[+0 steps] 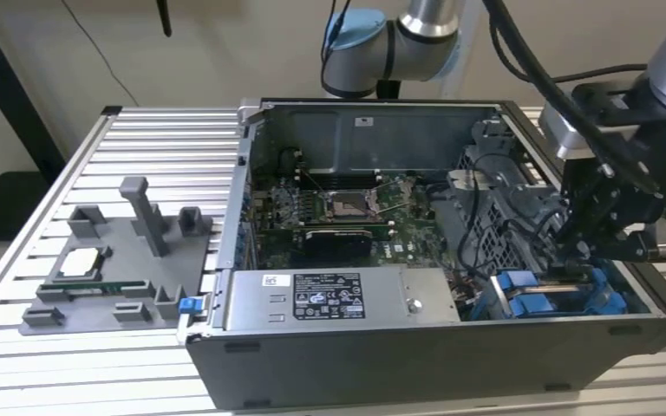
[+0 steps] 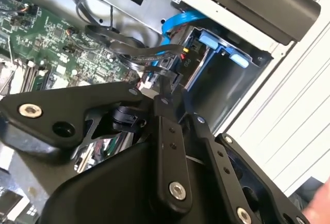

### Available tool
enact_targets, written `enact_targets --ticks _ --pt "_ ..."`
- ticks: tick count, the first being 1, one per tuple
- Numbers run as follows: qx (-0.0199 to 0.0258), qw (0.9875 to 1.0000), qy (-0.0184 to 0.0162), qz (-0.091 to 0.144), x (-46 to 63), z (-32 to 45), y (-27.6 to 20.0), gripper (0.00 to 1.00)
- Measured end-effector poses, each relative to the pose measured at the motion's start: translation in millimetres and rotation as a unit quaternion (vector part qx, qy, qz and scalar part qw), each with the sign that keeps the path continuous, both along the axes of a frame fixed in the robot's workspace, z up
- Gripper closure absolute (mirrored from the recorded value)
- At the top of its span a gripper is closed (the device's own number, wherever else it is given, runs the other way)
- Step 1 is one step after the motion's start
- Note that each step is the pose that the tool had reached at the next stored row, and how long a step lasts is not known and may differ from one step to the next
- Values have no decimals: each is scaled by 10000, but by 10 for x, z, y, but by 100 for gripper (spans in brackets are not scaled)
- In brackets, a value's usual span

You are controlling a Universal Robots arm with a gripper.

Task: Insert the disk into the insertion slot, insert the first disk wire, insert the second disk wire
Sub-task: 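Insert the second disk wire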

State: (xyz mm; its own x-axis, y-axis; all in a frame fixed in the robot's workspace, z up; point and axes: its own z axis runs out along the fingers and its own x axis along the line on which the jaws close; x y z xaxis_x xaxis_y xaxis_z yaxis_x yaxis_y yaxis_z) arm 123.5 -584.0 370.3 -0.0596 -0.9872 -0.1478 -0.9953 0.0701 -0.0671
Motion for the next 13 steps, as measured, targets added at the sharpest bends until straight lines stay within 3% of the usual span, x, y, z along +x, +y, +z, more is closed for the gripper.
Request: enact_targets --ticks 4,13 --pt "4 10000 0 -9 0 122 0 0" --pt "4 10000 0 -10 0 125 0 0"
